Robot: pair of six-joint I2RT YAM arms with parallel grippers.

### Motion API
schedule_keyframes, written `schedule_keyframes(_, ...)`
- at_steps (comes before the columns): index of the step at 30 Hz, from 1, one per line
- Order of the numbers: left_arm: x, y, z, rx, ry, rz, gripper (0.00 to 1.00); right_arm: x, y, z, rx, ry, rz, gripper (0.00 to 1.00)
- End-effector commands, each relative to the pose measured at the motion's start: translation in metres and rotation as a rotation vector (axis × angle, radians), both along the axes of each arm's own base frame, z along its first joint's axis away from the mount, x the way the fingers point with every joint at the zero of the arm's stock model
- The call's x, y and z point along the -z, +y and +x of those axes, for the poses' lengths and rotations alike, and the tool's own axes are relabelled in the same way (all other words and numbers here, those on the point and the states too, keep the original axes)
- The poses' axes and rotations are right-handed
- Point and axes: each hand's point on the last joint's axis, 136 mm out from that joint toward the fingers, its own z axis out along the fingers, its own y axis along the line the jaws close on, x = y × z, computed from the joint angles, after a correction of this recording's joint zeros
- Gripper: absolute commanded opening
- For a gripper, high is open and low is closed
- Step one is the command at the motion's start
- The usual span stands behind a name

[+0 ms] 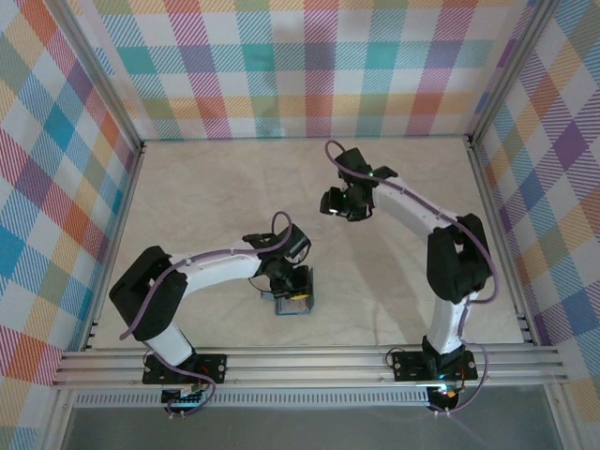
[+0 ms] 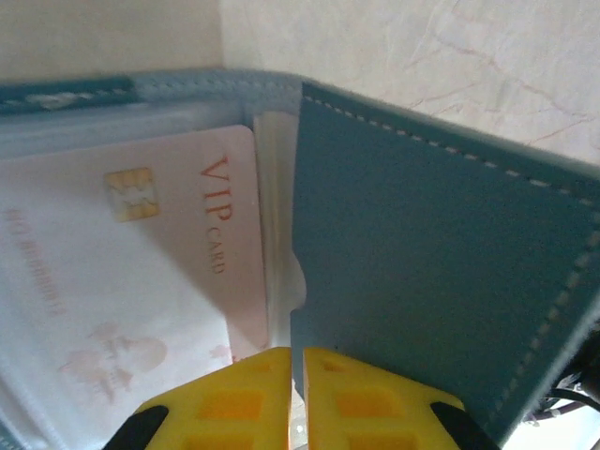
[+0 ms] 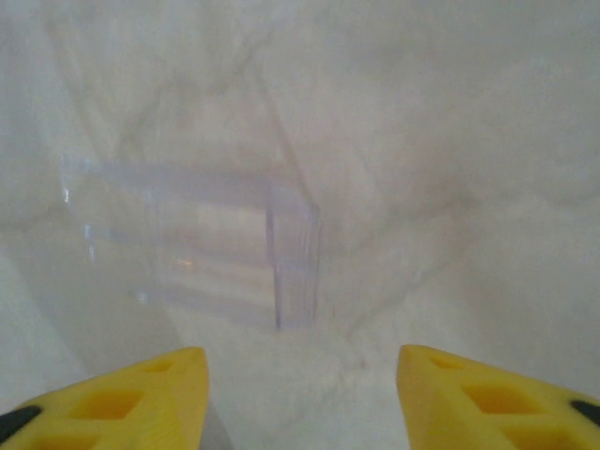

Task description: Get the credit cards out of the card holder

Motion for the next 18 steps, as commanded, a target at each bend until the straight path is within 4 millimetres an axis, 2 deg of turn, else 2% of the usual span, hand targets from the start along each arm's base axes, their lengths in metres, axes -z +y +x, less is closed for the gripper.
schedule_keyframes(1,-0.003,-0.016,0.0,0.005,0.005,-0.025,0.12,0.001,0.006,0.019,-0.048,0.003,0.018,0.5)
schedule_keyframes(5,0.003,-0.02,0.0,0.005,0.011,-0.013,0.12,0.009,0.014,0.031,-0.069,0.018,0.027,0.43)
schedule_keyframes(9,0.012,-0.025,-0.003,0.016,0.029,-0.001,0.12,0.016,0.019,0.036,-0.083,0.027,0.039,0.41)
schedule_keyframes(18,0.023,-0.017,-0.011,0.031,0.033,0.056,0.12,0.033,0.028,0.033,-0.101,0.066,0.067,0.34)
